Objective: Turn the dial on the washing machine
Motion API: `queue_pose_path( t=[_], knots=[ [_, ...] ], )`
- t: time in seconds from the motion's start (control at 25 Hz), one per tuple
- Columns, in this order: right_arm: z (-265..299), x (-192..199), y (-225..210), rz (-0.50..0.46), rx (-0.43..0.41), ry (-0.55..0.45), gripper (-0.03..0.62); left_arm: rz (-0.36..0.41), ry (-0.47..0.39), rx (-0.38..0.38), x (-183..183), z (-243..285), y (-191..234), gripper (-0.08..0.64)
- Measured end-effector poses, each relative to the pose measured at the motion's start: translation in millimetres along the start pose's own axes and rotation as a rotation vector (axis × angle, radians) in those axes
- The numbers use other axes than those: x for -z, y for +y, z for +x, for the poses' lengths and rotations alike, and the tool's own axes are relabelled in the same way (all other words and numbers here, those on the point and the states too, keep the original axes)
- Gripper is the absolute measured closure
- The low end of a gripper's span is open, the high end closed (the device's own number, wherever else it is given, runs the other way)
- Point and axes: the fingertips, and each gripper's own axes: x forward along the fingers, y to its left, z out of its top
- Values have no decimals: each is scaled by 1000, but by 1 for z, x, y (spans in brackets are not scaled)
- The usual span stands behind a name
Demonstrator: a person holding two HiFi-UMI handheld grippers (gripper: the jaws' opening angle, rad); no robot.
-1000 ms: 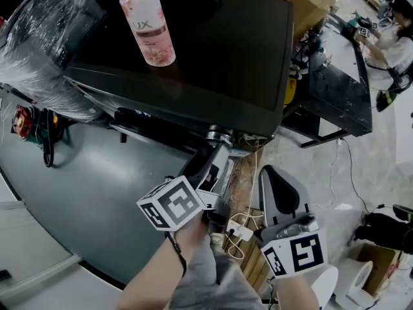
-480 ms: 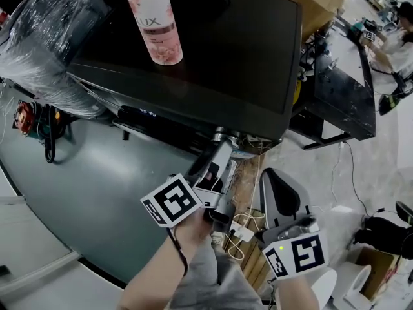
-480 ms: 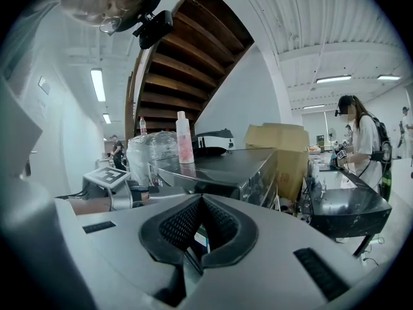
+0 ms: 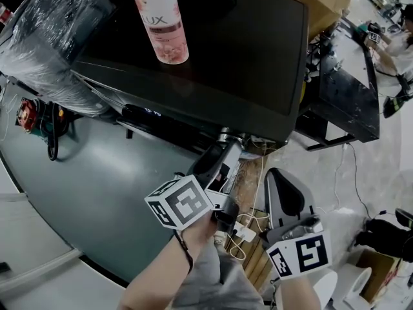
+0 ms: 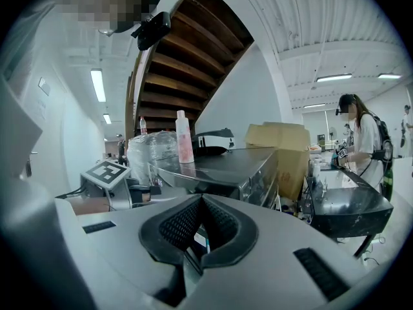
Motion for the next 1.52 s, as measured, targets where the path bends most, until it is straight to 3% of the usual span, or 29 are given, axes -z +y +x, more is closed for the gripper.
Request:
queue_pose_path(
  t=[0.32,0.6,1.16,1.52],
  knots=[
    [-2,2,-3,8,-1,3,565,278,36,-65,2,1,-5,279],
    [-4,1,-5,8,3,3,565,390,70,-86,3,1,-7,281],
    [-5,1,-4,12,8,1,565,768,126,-177,9,2,-12,282],
    [-5,2,-2,18,6,1,565,918,146,-190,12,3,-18,285]
  ],
)
